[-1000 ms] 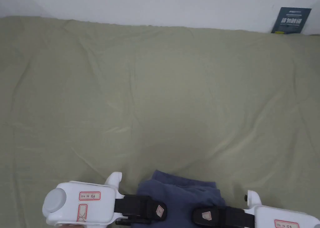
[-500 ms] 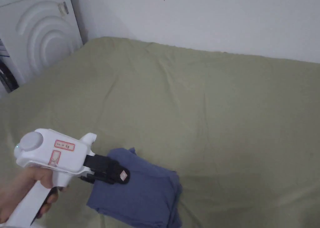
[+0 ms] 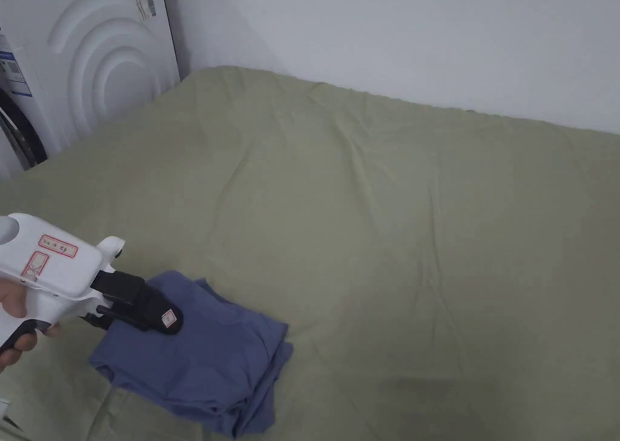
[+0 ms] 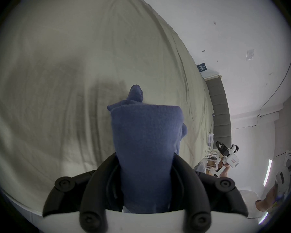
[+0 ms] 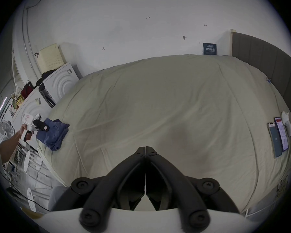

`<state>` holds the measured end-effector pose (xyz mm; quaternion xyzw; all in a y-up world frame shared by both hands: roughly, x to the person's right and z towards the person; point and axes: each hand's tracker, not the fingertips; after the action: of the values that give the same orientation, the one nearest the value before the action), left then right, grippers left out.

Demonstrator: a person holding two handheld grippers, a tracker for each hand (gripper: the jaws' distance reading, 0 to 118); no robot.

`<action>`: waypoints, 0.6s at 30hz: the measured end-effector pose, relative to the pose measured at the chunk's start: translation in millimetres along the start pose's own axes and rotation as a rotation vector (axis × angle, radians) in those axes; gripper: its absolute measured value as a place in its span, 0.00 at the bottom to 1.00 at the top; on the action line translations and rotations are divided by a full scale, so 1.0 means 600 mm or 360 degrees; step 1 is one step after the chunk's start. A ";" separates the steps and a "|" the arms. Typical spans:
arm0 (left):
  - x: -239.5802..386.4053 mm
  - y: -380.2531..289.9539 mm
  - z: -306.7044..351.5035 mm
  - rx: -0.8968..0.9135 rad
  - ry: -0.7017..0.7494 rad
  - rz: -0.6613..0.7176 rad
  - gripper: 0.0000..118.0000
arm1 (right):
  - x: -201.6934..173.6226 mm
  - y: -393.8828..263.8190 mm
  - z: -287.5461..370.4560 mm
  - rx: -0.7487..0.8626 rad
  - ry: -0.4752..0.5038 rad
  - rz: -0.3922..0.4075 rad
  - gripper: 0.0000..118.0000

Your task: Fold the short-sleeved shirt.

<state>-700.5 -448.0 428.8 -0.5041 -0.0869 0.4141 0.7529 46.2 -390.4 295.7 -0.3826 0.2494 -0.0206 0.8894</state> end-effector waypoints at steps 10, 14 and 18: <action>0.119 -0.040 0.056 0.0367 0.0339 -0.0269 0.97 | 0.025 0.025 0.029 0.0132 0.0056 -0.0002 0.00; 0.255 -0.080 0.037 0.0627 0.0172 -0.0395 0.00 | 0.023 0.046 0.062 0.0264 -0.0039 0.0200 0.00; 0.414 -0.142 -0.049 0.0751 0.0331 -0.0609 0.00 | 0.010 0.076 0.096 0.0403 -0.0084 0.0243 0.00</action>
<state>-479.1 -304.4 414.2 -0.3296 -0.0043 0.2200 0.9181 71.2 -320.9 295.3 -0.2475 0.2498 0.0257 0.9358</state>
